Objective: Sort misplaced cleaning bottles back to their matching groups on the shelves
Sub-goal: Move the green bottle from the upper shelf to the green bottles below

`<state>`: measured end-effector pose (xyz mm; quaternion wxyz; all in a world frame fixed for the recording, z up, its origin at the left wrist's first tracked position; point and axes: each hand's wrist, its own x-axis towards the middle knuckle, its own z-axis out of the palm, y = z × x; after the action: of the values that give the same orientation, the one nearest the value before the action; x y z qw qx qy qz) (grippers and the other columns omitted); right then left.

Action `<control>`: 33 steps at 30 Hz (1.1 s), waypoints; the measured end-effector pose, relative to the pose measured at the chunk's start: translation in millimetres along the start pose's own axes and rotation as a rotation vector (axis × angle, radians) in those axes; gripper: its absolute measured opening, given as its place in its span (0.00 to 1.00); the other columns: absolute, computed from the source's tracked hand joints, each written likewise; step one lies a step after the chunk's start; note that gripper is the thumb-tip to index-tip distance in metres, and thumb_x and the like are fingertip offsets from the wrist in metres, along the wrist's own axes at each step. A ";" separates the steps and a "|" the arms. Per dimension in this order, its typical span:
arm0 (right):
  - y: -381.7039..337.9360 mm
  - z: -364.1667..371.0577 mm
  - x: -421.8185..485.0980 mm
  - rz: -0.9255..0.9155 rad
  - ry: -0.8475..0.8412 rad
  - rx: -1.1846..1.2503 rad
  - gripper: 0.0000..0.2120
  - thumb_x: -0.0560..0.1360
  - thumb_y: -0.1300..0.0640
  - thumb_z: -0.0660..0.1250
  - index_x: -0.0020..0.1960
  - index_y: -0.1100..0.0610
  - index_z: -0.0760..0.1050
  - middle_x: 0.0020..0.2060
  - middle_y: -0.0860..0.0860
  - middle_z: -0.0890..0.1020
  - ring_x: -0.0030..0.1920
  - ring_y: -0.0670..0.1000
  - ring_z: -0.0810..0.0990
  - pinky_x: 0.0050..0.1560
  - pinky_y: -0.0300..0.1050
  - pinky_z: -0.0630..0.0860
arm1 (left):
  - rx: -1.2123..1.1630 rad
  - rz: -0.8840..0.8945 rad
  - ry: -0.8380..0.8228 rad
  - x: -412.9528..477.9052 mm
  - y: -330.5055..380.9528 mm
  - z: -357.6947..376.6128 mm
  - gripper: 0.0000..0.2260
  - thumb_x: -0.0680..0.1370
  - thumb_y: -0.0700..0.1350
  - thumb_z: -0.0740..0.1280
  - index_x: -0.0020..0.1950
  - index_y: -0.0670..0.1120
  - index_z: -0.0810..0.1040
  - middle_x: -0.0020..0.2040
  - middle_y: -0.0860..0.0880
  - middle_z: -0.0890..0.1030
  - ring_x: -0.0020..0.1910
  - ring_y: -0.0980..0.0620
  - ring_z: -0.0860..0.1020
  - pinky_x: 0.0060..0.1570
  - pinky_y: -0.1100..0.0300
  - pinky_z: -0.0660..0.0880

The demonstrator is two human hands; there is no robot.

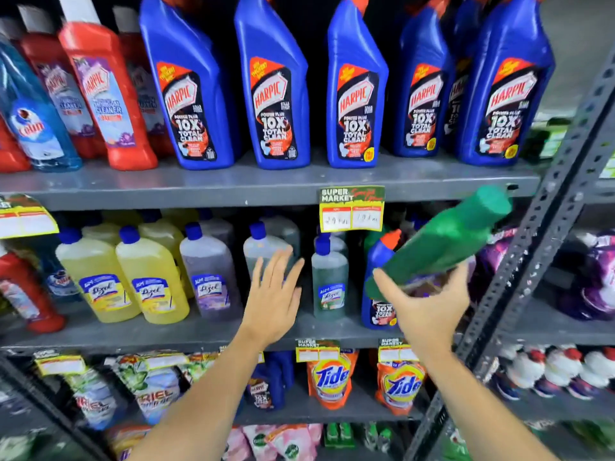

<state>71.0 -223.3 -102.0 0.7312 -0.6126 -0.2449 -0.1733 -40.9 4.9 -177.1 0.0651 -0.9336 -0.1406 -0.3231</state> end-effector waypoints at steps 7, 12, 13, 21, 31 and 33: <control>85.8 43.6 -53.5 0.298 -0.251 -0.300 0.48 0.56 0.44 0.83 0.69 0.53 0.66 0.60 0.50 0.81 0.61 0.51 0.79 0.62 0.44 0.73 | -0.085 -0.092 -0.465 -84.5 0.4 69.0 0.29 0.80 0.54 0.52 0.80 0.47 0.51 0.78 0.40 0.58 0.74 0.41 0.63 0.68 0.42 0.64; 120.2 78.0 -56.0 0.393 -0.367 -0.373 0.43 0.57 0.43 0.83 0.65 0.53 0.67 0.58 0.49 0.80 0.58 0.51 0.79 0.56 0.41 0.72 | -0.034 -0.213 -0.721 -101.2 -14.4 94.0 0.31 0.79 0.63 0.48 0.70 0.44 0.73 0.68 0.41 0.75 0.64 0.42 0.76 0.54 0.38 0.75; 124.4 83.7 -57.1 0.408 -0.378 -0.384 0.43 0.57 0.44 0.83 0.66 0.54 0.67 0.58 0.50 0.80 0.58 0.52 0.79 0.56 0.42 0.73 | -0.015 -0.202 -0.742 -103.2 -16.1 96.9 0.31 0.77 0.63 0.50 0.69 0.44 0.75 0.68 0.41 0.75 0.64 0.42 0.76 0.55 0.38 0.75; 152.8 101.1 -71.1 0.456 -0.411 -0.475 0.49 0.59 0.41 0.81 0.70 0.53 0.59 0.63 0.53 0.75 0.61 0.57 0.78 0.59 0.54 0.77 | -0.039 -0.183 -0.773 -109.5 -19.0 99.8 0.31 0.76 0.59 0.53 0.73 0.43 0.70 0.71 0.40 0.72 0.69 0.42 0.71 0.62 0.37 0.70; 147.4 65.3 -93.6 0.417 -0.238 -0.318 0.37 0.73 0.39 0.67 0.76 0.54 0.59 0.68 0.51 0.70 0.67 0.51 0.72 0.67 0.57 0.71 | -0.068 -0.169 -0.733 -113.2 -20.3 98.8 0.30 0.76 0.56 0.53 0.76 0.46 0.58 0.74 0.40 0.67 0.72 0.41 0.67 0.66 0.38 0.65; 149.8 45.1 -89.3 0.344 -0.067 -0.314 0.30 0.75 0.43 0.64 0.71 0.56 0.64 0.61 0.50 0.71 0.60 0.54 0.75 0.59 0.61 0.75 | -0.059 -0.165 -0.716 -113.2 -20.2 99.6 0.29 0.77 0.55 0.53 0.77 0.45 0.59 0.74 0.41 0.67 0.73 0.42 0.66 0.67 0.38 0.64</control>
<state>74.1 -154.9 -268.6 0.6373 -0.7569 -0.1309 -0.0616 -73.9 20.3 -324.8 -0.0414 -0.9745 -0.2199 0.0163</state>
